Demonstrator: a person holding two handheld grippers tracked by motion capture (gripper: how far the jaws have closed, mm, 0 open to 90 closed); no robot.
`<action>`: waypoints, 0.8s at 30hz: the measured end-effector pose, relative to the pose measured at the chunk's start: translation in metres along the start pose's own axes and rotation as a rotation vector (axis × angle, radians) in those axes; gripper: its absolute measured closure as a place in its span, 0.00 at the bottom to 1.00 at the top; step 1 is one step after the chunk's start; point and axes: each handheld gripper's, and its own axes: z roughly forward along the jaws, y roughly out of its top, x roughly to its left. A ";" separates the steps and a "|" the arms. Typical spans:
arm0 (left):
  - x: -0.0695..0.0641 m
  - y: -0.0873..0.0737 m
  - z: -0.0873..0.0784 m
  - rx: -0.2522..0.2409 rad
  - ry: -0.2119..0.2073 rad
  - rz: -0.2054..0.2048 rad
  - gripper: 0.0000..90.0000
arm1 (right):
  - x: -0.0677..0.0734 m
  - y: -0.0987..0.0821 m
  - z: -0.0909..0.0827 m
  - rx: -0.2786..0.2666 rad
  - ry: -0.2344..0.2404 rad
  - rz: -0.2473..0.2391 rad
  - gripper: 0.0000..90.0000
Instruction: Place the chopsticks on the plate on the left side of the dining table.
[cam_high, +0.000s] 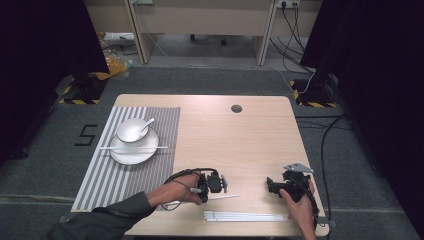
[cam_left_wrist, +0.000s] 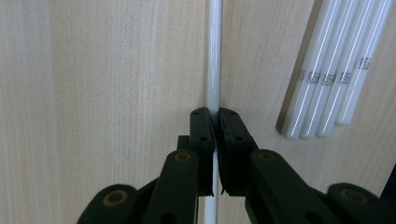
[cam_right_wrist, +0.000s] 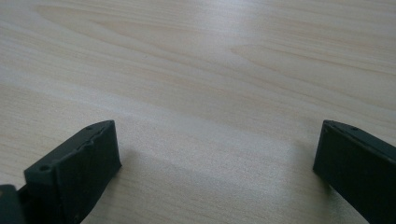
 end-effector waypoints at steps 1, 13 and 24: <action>0.000 0.000 0.000 -0.002 -0.003 -0.001 0.94 | 0.000 0.000 0.000 0.000 0.000 0.000 0.00; 0.005 -0.004 0.000 -0.035 -0.027 -0.006 0.94 | 0.000 0.000 0.000 0.000 0.001 -0.001 0.00; 0.013 -0.012 -0.019 -0.065 -0.008 -0.016 0.94 | 0.000 0.000 0.000 0.001 0.001 0.002 0.00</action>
